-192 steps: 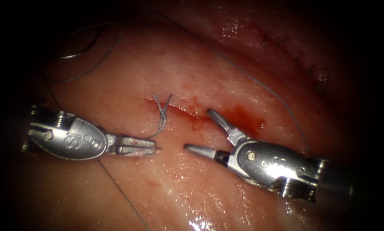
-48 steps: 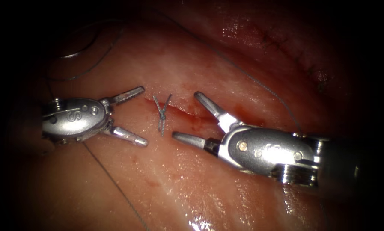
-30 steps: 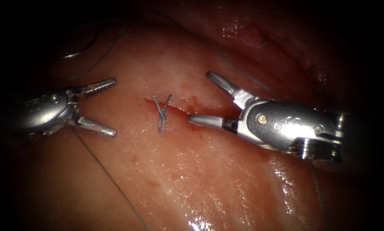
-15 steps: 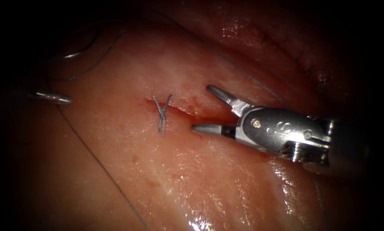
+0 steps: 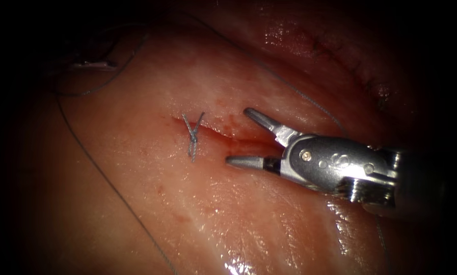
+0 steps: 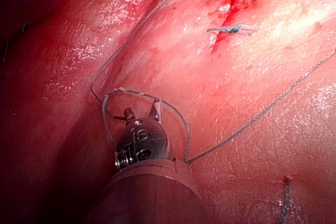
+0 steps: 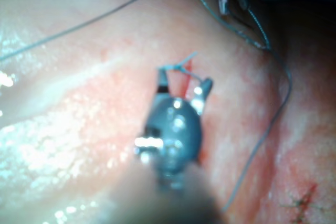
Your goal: Wound Closure
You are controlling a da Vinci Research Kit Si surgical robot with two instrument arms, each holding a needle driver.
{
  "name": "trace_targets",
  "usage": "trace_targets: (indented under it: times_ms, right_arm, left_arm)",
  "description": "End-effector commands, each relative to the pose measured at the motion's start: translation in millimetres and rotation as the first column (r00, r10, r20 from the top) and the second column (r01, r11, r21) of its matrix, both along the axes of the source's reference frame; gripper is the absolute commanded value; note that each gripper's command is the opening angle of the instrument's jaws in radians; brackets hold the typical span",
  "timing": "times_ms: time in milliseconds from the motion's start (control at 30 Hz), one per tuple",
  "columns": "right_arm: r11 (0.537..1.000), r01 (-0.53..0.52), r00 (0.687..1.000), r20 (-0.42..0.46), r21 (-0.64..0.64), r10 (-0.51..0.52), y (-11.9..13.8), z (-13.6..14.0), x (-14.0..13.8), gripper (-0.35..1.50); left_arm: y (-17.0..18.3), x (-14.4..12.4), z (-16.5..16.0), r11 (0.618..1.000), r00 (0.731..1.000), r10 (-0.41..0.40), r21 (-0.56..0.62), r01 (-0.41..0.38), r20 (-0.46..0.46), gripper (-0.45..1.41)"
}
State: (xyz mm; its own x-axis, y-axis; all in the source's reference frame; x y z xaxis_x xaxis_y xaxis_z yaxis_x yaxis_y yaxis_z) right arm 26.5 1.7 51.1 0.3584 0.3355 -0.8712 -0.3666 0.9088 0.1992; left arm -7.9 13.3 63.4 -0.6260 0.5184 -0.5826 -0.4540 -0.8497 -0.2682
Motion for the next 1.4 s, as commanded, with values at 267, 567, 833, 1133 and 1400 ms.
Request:
trace_targets:
  times_ms: [267,567,833,1133,1400]
  right_arm:
    - [1.0,0.002,1.0,-0.003,0.002,-0.002,-0.6,0.3,0.9,1.09]
    - [1.0,0.002,1.0,-0.003,0.003,-0.002,-0.8,-0.1,1.1,1.09]
    - [1.0,0.002,1.0,-0.004,0.003,-0.002,-1.0,-0.5,1.4,1.09]
    - [1.0,0.002,1.0,-0.004,0.003,-0.002,-1.2,-0.7,1.6,1.11]
    - [1.0,0.003,1.0,-0.005,0.005,-0.003,-1.2,-0.9,1.5,1.11]
  left_arm:
    - [-0.1,0.0,2.0,1.0,1.0,0.009,0.03,-0.008,-0.012,0.14]
    - [-0.7,1.2,2.4,0.998,0.999,-0.005,0.069,0.008,-0.041,0.34]
    - [-1.0,2.6,3.4,0.992,0.997,-0.026,0.119,0.035,-0.077,0.47]
    - [-1.4,2.7,3.9,0.968,0.998,-0.011,0.249,0.025,-0.054,-0.45]
    - [-2.7,0.0,2.9,0.948,1.0,0.006,0.318,-0.01,0.014,-0.45]
